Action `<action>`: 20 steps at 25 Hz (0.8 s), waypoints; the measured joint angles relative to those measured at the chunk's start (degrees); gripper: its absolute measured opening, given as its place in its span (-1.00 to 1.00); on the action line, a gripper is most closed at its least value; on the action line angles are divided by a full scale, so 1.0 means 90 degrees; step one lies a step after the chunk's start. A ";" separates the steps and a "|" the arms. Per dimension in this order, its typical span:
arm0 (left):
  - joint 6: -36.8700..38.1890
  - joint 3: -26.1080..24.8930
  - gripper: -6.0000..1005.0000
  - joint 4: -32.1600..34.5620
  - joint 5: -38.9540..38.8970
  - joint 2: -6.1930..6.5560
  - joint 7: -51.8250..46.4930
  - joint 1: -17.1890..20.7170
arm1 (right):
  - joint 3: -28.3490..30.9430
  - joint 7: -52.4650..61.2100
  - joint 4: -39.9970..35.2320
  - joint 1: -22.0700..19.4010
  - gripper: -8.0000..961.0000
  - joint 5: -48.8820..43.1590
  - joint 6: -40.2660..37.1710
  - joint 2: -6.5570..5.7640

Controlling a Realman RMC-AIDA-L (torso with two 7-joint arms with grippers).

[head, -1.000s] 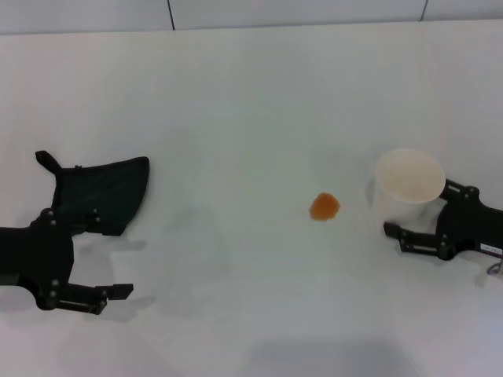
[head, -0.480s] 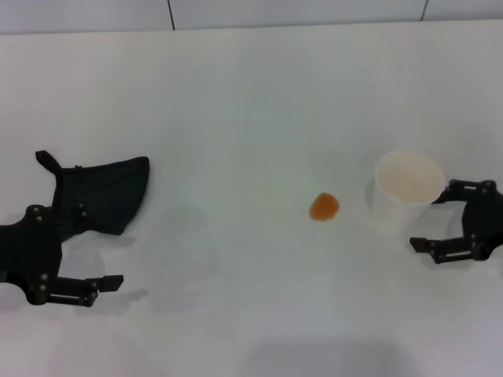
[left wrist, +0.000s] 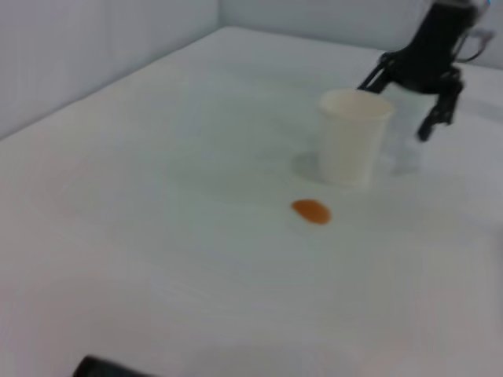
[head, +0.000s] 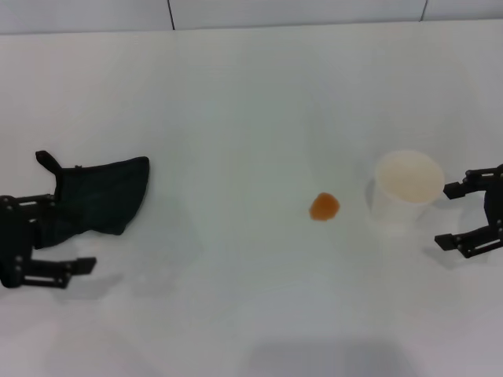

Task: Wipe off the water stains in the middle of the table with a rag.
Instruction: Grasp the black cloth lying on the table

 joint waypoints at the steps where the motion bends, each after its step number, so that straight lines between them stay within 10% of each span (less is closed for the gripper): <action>1: -0.0018 -0.0001 0.75 0.0075 0.0007 0.0020 -0.0127 0.0005 | 0.0017 0.0153 -0.0084 0.0087 0.82 -0.0086 -0.0161 -0.0021; 20: -0.1051 0.0058 0.75 0.0963 0.1938 -0.0425 -0.2110 -0.0865 | 0.0261 0.0790 -0.1170 0.0812 0.82 -0.0365 -0.1449 0.0184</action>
